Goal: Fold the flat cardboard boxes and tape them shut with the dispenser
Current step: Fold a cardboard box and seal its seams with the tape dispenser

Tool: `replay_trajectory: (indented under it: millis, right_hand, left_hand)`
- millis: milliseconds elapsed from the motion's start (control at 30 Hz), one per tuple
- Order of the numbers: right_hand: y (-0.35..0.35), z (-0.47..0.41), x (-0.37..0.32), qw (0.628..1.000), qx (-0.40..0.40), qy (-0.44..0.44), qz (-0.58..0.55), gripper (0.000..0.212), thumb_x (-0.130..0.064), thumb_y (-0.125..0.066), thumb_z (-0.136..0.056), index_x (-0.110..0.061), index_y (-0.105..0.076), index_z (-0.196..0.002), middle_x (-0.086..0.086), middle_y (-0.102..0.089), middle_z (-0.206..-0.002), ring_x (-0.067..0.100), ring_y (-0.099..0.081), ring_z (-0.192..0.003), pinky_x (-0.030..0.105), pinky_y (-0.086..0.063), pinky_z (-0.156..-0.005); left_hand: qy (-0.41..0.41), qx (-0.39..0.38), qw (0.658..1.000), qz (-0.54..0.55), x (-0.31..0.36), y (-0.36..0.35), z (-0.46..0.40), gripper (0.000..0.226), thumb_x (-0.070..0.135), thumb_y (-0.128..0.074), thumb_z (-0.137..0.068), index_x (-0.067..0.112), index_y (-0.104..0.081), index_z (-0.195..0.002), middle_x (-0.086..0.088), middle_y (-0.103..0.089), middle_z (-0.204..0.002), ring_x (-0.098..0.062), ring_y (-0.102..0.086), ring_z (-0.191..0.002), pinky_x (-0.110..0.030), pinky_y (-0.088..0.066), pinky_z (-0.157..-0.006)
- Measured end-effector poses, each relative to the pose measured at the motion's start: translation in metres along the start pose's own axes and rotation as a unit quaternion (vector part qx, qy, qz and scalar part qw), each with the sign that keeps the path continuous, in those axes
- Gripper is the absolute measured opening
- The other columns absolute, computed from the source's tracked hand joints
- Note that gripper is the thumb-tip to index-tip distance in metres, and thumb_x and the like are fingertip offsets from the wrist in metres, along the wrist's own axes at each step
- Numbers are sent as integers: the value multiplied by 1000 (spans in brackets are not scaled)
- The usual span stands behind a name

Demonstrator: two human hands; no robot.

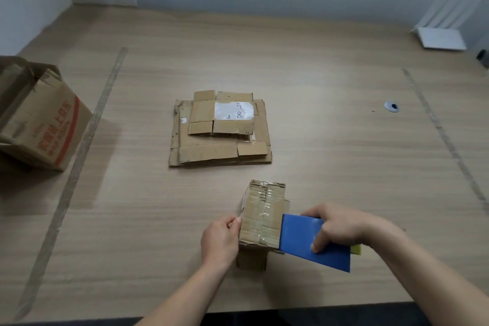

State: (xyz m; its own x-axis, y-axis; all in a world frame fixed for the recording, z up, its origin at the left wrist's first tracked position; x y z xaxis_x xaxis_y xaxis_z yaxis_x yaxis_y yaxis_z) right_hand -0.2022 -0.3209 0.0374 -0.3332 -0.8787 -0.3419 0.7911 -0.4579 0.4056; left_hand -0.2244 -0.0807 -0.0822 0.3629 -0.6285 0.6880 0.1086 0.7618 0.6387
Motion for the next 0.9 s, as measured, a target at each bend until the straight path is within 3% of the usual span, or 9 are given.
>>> replay_trajectory:
  millis: [133,200,267,300,433,533,633,767,900]
  right_hand:
    - [-2,-1,2,1000,-1,2,-10,46,-24,-80,-79,-30,-64,-122,-3,-67,-109,16,-65,-98,25,-52,-74]
    - [-2,-2,2,1000,-3,4,-13,47,-25,-80,-79,-30,-64,-123,-3,-67,-110,15,-66,-98,26,-54,-75]
    - [-1,-3,2,1000,-1,4,-12,46,-24,-80,-77,-30,-66,-120,-3,-70,-108,16,-67,-97,27,-54,-75]
    - [-1,-3,2,1000,1,5,-10,44,-23,-80,-76,-29,-67,-117,-2,-71,-106,17,-68,-96,27,-55,-74]
    - [0,-6,-3,1000,5,-6,8,45,-24,-81,-78,-26,-66,-121,-2,-70,-107,16,-67,-97,28,-57,-79]
    - [0,-10,-8,1000,3,-20,20,46,-26,-82,-78,-25,-66,-121,-2,-69,-108,16,-67,-97,29,-58,-81]
    - [0,-9,-12,999,2,-30,32,44,-27,-82,-76,-24,-66,-117,-1,-70,-108,17,-68,-97,30,-59,-79]
    - [1,-20,-22,998,22,-45,44,43,-26,-83,-73,-20,-69,-113,1,-72,-107,19,-68,-94,33,-59,-80]
    - [-25,-36,-22,996,64,-59,25,38,-21,-84,-70,-13,-68,-103,5,-73,-97,23,-72,-88,36,-63,-76]
  left_hand:
    - [59,18,997,-50,-9,9,-5,52,21,-56,-93,5,-44,-141,-19,-62,-128,-35,-55,-121,-34,-41,-98]
    - [-96,66,992,-48,5,18,4,59,14,-49,-91,4,-36,-147,-21,-45,-147,-35,-42,-137,-32,-25,-113]
    - [-337,17,932,-130,23,11,23,68,31,-46,-90,13,-26,-153,-14,-20,-162,-31,-16,-150,-35,-8,-122]
    - [-398,-39,897,-191,29,3,33,77,45,-44,-90,16,-17,-156,-10,-4,-166,-29,0,-153,-40,0,-123]
    - [-380,-139,831,-383,34,-15,30,95,67,-34,-92,17,22,-151,-9,38,-156,-31,40,-140,-50,16,-117]
    - [-374,-114,839,-379,23,-24,20,82,57,-23,-92,11,8,-152,-15,14,-162,-36,26,-147,-55,-1,-119]
    - [-389,-109,840,-363,19,-31,20,75,38,-43,-89,6,-17,-151,-20,-22,-159,-42,-9,-149,-56,-22,-113]
    - [-395,-73,846,-351,25,-26,21,65,15,-25,-86,2,-22,-150,-23,-21,-159,-44,-14,-147,-58,-21,-114]
    - [-379,-103,843,-367,28,-27,21,62,16,-33,-81,0,-51,-139,-21,-45,-148,-43,-40,-137,-58,-41,-105]
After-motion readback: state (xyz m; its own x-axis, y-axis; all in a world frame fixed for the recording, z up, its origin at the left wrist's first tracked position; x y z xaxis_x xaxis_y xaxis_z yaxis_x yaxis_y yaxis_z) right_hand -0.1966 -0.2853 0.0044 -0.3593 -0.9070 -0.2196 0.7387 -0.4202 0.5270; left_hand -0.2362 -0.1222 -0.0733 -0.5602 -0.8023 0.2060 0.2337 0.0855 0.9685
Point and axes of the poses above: each hand's wrist, its own z-axis away from the middle knuckle, its own y-axis out of the back of the hand, x = y × z, the point moved 2 cm from there along -z, towards the middle knuckle
